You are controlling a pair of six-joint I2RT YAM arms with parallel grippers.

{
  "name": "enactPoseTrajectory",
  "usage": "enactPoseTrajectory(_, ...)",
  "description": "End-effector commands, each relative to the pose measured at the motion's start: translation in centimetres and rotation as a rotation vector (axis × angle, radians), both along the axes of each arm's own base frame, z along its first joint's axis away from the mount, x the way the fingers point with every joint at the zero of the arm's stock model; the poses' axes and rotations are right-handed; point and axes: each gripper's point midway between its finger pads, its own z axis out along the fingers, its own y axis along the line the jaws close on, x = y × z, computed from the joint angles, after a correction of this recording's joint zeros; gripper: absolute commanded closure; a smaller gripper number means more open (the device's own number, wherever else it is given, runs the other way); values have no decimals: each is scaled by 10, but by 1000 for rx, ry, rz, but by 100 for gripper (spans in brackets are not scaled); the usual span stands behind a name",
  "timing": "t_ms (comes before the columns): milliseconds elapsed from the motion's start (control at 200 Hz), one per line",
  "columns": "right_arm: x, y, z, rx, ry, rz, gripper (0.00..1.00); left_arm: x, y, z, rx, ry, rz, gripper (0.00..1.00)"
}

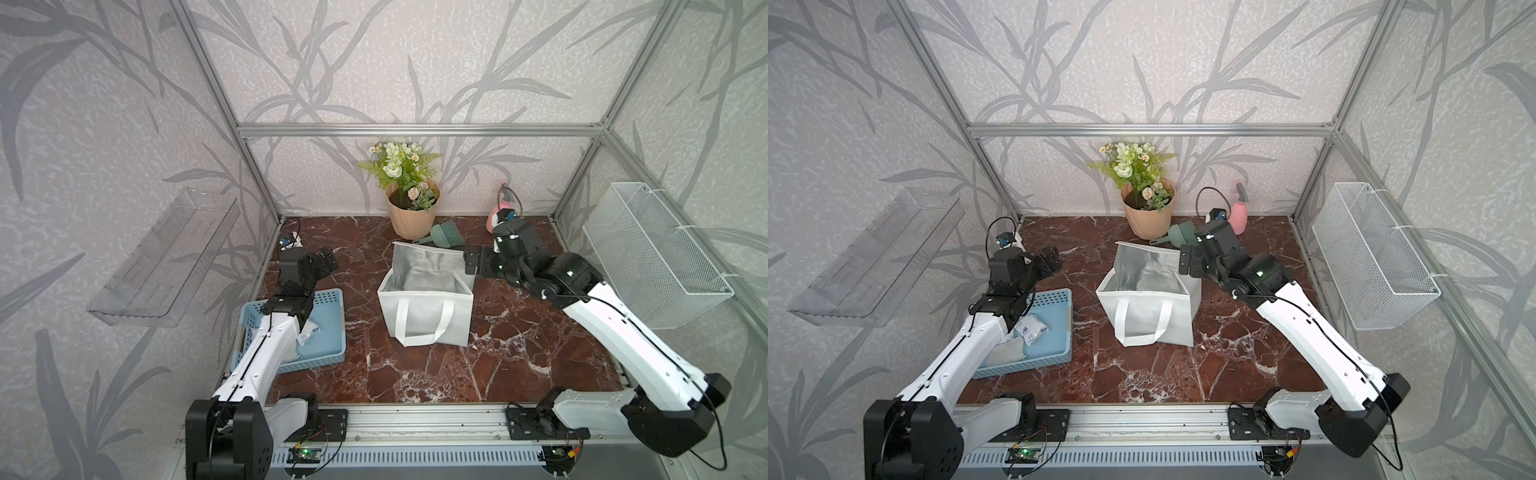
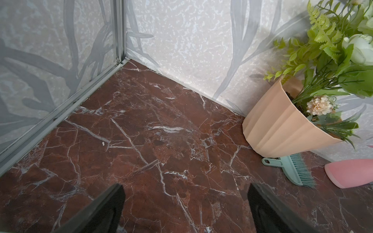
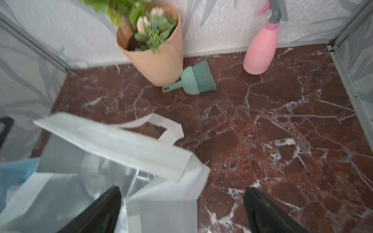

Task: Place the ice pack in the delivery bag
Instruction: Adjust the delivery bag at the center of the board.

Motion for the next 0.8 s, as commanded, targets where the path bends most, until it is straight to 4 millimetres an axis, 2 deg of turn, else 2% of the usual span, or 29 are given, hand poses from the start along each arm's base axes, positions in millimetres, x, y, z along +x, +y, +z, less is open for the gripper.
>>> enactPoseTrajectory(0,-17,-17,-9,-192,58,-61,6,0,-4,1,16,5,-25,0)
enactPoseTrajectory(100,-15,2,-10,-192,70,-41,14,-1,-6,2,29,4,-30,0)
enactPoseTrajectory(235,-4,21,-27,-189,111,-32,21,-2,-8,2,42,6,-40,0)
enactPoseTrajectory(315,3,27,-31,-206,118,-35,29,-4,-9,2,43,10,-44,0)
enactPoseTrajectory(460,16,34,-37,-226,96,-48,32,-8,-9,-2,45,33,-45,0)
enactPoseTrajectory(590,27,36,-45,-221,101,-66,38,-13,-8,-4,54,66,-43,0)
enactPoseTrajectory(650,30,34,-46,-232,93,-79,45,-17,-5,-6,64,86,-33,0)
enactPoseTrajectory(735,33,31,-45,-248,72,-76,60,-26,3,-11,81,142,9,0)
enactPoseTrajectory(795,33,30,-45,-246,57,-66,79,-35,9,-19,93,200,42,0)
